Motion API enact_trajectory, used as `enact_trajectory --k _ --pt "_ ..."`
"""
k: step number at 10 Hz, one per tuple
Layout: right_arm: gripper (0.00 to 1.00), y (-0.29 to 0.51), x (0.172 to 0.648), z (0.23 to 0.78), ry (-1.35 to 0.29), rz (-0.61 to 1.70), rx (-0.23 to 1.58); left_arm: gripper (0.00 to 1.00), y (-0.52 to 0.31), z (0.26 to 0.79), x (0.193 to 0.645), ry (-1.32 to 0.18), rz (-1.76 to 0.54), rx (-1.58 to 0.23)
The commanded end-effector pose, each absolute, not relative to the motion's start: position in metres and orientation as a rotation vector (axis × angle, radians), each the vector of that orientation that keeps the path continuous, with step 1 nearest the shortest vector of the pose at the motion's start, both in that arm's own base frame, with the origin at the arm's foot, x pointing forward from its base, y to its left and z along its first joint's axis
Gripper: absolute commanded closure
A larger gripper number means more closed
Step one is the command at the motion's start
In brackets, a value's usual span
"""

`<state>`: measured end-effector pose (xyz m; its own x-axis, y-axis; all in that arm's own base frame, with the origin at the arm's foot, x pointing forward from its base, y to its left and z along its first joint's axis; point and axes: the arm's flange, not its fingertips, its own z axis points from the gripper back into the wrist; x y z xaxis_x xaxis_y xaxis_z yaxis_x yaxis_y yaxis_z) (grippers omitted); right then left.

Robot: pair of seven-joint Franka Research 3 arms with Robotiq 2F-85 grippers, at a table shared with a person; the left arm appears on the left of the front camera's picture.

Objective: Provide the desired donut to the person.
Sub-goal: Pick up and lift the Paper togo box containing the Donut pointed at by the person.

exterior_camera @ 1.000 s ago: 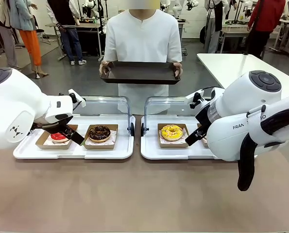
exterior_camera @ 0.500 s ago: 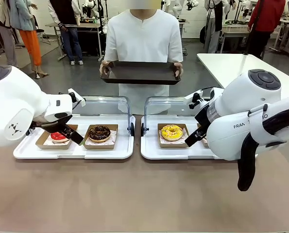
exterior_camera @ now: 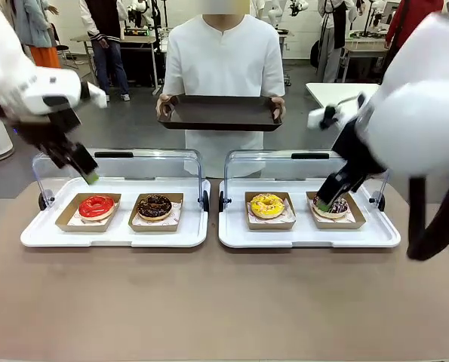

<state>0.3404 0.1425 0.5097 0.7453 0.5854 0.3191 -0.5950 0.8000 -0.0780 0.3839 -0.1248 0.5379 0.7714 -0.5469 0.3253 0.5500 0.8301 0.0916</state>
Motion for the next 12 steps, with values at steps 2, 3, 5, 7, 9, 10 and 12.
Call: enact_trajectory --k 2,3,5,7,9,10,12 --pt "0.00 0.140 0.334 0.586 -0.347 0.546 0.028 0.00 -0.119 0.594 0.405 -0.311 -0.559 0.056" --pt "0.00 0.145 0.325 0.607 -0.359 0.554 0.019 0.00 -0.115 0.605 0.406 -0.321 -0.524 0.069" --pt "0.00 0.151 0.315 0.627 -0.364 0.540 -0.012 0.00 -0.108 0.609 0.411 -0.332 -0.492 0.093" --pt "0.00 0.141 0.320 0.621 -0.380 0.572 0.017 0.00 -0.108 0.612 0.403 -0.338 -0.540 0.032" --pt "0.00 0.141 0.320 0.621 -0.380 0.572 0.017 0.00 -0.108 0.612 0.403 -0.338 -0.540 0.032" --pt "0.00 0.141 0.320 0.621 -0.380 0.572 0.017 0.00 -0.108 0.612 0.403 -0.338 -0.540 0.032" --pt "0.00 0.120 0.319 0.627 -0.366 0.678 0.223 0.00 -0.108 0.612 0.407 -0.337 -0.534 0.042"
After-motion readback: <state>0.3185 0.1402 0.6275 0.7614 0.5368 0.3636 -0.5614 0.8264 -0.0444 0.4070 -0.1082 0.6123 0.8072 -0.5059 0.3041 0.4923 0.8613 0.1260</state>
